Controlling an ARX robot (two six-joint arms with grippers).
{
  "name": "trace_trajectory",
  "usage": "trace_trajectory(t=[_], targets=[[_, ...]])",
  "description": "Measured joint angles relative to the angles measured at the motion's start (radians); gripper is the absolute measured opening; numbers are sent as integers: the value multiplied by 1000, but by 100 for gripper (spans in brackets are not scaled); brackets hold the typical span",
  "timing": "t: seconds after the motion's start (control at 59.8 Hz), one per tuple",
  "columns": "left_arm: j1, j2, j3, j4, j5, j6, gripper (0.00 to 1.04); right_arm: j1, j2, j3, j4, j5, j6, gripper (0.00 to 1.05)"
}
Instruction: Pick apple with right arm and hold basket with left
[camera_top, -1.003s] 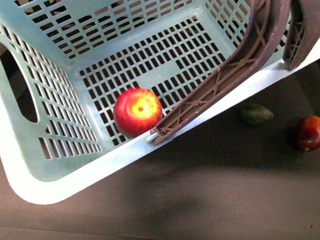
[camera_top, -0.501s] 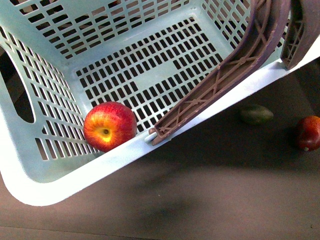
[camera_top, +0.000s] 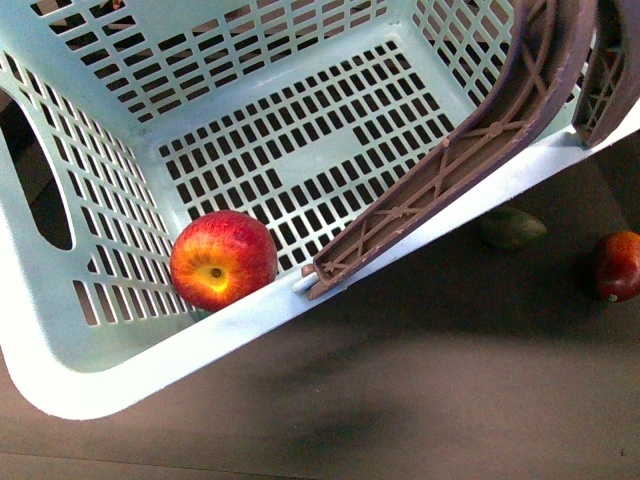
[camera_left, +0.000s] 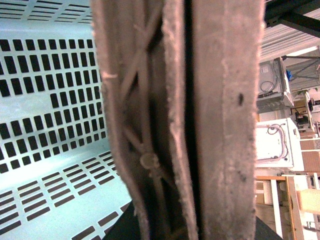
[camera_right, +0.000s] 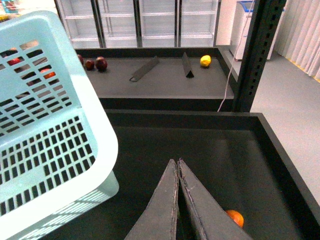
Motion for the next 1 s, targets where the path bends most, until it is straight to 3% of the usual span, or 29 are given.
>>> trace_trajectory(t=[1.003], targets=[[0, 0, 0, 0, 1, -1, 15, -1, -412, -122, -262, -1, -1, 2]])
